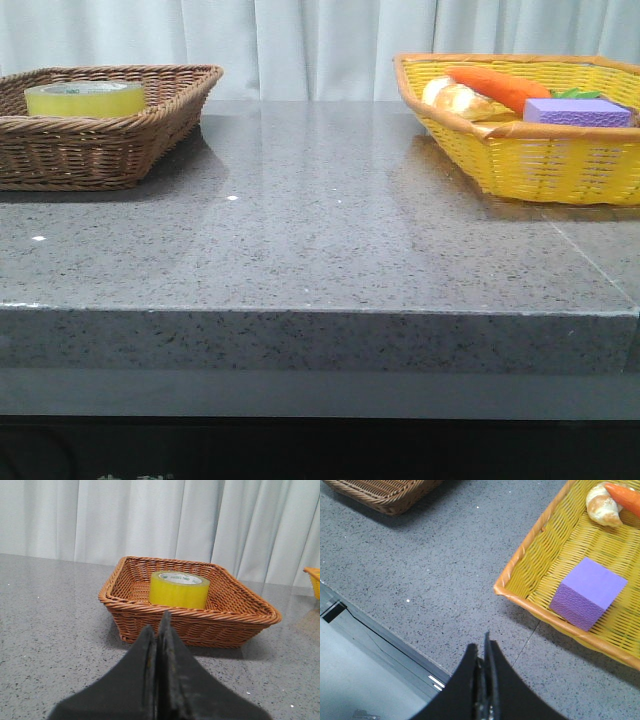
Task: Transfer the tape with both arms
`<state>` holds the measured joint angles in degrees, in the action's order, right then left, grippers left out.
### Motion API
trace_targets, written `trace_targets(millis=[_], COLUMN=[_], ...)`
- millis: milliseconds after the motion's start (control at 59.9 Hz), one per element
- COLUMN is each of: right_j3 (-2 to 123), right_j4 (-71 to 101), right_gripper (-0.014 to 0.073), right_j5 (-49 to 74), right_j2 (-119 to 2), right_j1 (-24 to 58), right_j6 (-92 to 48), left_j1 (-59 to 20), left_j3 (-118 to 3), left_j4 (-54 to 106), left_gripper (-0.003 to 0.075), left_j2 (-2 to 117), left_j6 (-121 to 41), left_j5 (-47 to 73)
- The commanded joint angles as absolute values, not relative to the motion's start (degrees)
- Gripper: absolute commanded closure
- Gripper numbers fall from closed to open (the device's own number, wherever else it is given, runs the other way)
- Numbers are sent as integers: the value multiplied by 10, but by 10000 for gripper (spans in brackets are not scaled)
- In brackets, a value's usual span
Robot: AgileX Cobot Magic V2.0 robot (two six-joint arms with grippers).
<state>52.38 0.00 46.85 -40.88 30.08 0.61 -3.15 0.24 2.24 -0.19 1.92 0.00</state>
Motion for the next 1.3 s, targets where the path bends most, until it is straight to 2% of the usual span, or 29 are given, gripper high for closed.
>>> trace_targets(millis=[0,1153,1286], right_j3=[538,528,479], right_j4=[-4,-4,0], right_gripper=[662,662,662], right_j5=[432,426,383], right_j2=[-408,-401,-362], right_j1=[297,298,248], right_j6=[5,5,5], left_j1=[-35,-35,-35], left_j3=[6,6,6], left_j4=[21,23,23], left_gripper=[741,741,741], left_j2=[-15,-14,-13], left_j6=[25,25,25], left_j5=[-39,-29,-29])
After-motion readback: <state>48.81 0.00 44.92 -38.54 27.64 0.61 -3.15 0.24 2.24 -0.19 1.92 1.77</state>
